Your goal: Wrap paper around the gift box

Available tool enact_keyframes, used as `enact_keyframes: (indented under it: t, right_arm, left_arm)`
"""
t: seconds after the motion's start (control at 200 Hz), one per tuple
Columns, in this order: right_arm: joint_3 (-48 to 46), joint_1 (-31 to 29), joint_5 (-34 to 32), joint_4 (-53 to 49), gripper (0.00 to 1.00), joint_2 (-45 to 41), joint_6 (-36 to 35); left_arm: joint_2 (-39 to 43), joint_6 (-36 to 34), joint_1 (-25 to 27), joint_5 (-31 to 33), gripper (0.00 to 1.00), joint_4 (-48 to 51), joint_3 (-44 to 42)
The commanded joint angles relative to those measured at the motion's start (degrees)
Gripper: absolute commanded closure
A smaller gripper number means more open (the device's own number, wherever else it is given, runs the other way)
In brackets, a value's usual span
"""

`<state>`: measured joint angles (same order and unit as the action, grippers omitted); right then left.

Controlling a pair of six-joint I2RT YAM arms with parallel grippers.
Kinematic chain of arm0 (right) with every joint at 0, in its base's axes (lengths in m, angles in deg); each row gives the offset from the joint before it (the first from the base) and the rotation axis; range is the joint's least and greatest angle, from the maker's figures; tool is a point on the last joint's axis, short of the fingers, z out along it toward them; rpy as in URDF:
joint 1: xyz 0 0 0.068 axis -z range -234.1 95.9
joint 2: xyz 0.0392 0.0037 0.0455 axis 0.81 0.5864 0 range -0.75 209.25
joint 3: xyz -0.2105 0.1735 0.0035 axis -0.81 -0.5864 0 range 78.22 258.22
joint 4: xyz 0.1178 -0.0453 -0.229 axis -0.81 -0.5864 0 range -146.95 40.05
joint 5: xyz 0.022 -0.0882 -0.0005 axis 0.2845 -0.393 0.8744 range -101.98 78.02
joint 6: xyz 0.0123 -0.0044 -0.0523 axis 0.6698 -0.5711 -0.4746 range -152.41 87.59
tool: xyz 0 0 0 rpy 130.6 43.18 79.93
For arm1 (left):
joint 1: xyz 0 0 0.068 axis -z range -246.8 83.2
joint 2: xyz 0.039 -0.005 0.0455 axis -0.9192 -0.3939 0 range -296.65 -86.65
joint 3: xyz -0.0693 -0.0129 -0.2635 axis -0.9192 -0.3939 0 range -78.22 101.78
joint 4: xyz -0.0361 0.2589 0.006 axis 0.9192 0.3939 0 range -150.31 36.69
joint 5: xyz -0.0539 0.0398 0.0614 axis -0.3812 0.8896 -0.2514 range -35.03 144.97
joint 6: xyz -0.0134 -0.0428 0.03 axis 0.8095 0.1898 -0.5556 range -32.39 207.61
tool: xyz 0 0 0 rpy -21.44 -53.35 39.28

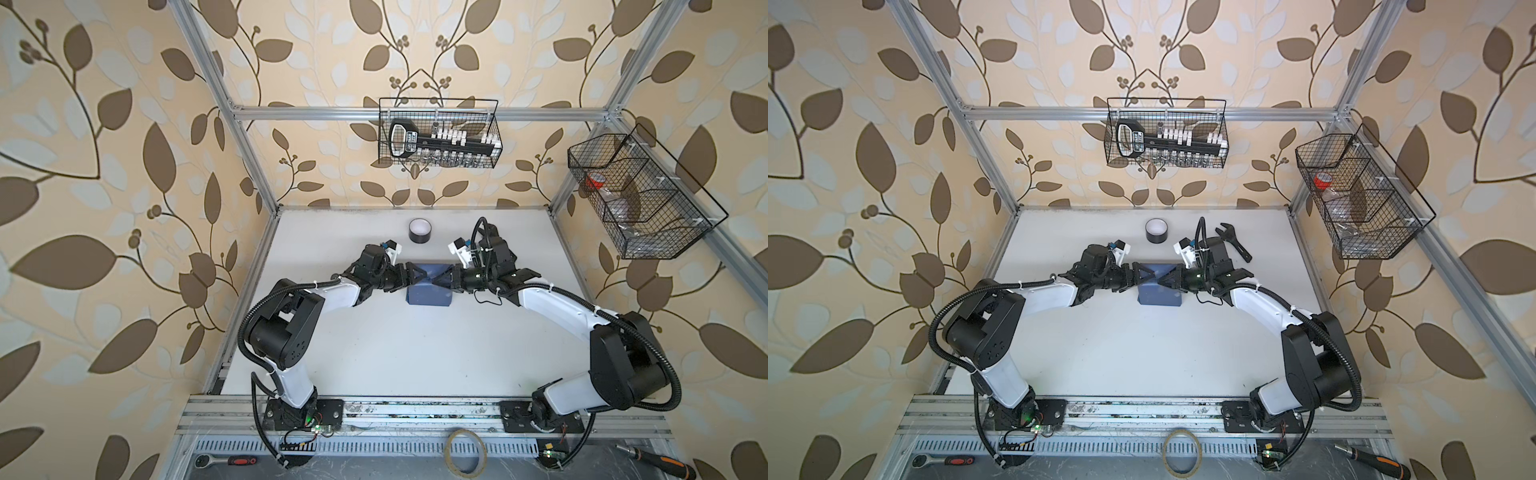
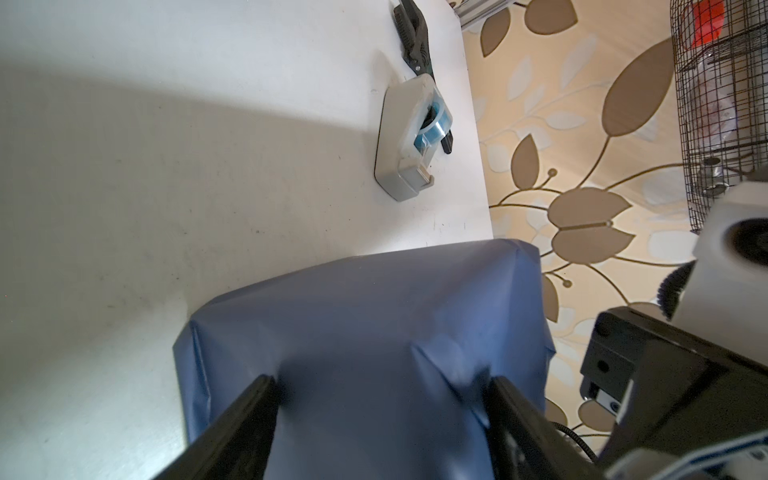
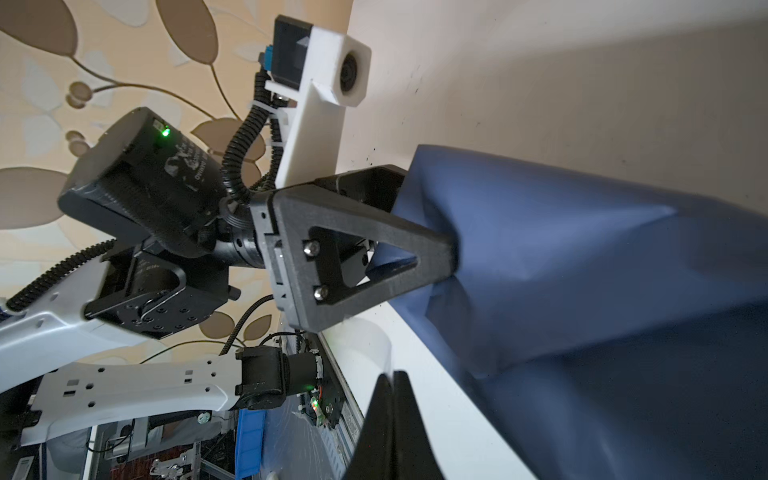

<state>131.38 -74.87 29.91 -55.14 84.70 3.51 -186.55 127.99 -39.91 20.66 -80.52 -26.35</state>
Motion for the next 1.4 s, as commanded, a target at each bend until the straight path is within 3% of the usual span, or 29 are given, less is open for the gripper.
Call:
enact_keyframes:
  t: [0.0,0.56,1.0,1.395]
  right_arm:
    - [1.0,0.7,1.2,-1.9,1.00,1.1,-1.3]
    - [0.7,2.7,3.3,1.1,1.00,4.4,0.4]
    - [-2.0,2.8,4.1,0.0,1.00,-3.9,0.2]
    - [1.2,2.4,4.3,2.0,1.00,1.7,1.7]
  left_arm:
    - [-3.0,-2.8,0.1,3.4,0.21,9.7,-1.4]
    - [-2.9,-3.1,0.1,3.6,0.21,10.0,-1.1]
    - [-2.9,-3.5,0.1,3.9,0.21,10.5,-1.1]
    - [-3.4,-3.4,0.1,3.8,0.21,10.3,-0.9]
